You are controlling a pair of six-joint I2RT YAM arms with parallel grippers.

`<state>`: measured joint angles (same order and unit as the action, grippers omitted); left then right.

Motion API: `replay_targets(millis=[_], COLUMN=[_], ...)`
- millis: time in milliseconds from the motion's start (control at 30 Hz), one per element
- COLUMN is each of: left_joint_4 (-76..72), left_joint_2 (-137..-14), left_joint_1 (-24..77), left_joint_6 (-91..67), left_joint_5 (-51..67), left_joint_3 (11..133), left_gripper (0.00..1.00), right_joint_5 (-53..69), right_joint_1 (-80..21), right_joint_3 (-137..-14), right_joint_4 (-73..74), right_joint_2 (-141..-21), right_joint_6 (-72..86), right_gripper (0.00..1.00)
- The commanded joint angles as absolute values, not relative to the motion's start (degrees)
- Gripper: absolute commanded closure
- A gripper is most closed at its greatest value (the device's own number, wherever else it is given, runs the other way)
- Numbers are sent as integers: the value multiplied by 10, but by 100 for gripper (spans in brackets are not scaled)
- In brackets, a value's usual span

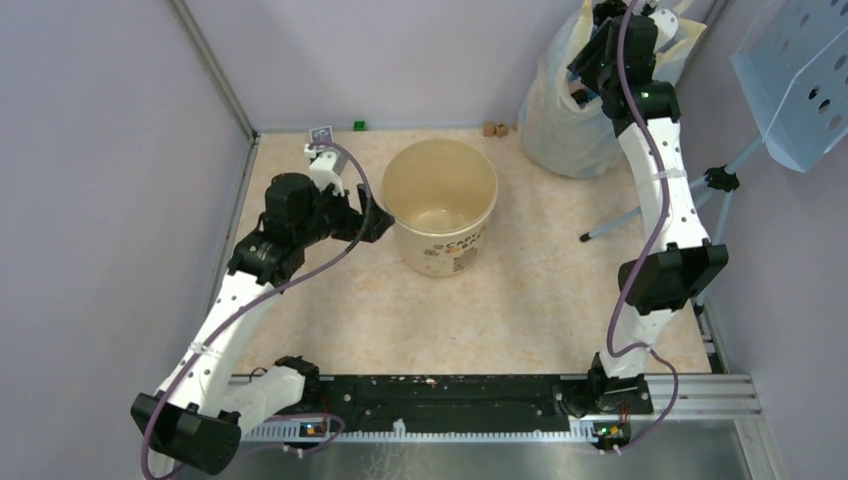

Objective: Put the trash bags into the trash bin

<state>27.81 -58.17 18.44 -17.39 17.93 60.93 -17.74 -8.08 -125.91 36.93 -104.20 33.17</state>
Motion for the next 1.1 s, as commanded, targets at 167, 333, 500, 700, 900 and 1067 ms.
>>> replay_targets(millis=[167,333,500,700,900,1067], left_joint_4=[261,266,266,268,270,275], left_joint_2=[-543,-539,-543,-549,-553,-556], left_joint_1=[185,185,185,185,185,185], left_joint_6=[-159,-157,-161,-170,-168,-164], left_joint_5=[190,171,165,163,158,145], left_joint_3=[610,612,615,624,634,641], left_gripper=[4,4,4,5,5,5], right_joint_5=[-256,-244,-230,-236,-253,-230], right_joint_1=[-77,-77,-77,-77,-77,-77], right_joint_3=[-1208,-1195,-1211,-1240,-1215,-1182], right_joint_4=[380,366,360,345,258,160], right_joint_2=[-1020,-1022,-1029,-975,-904,-864], right_joint_6=[392,384,363,315,256,242], right_gripper=[48,52,83,100,100,100])
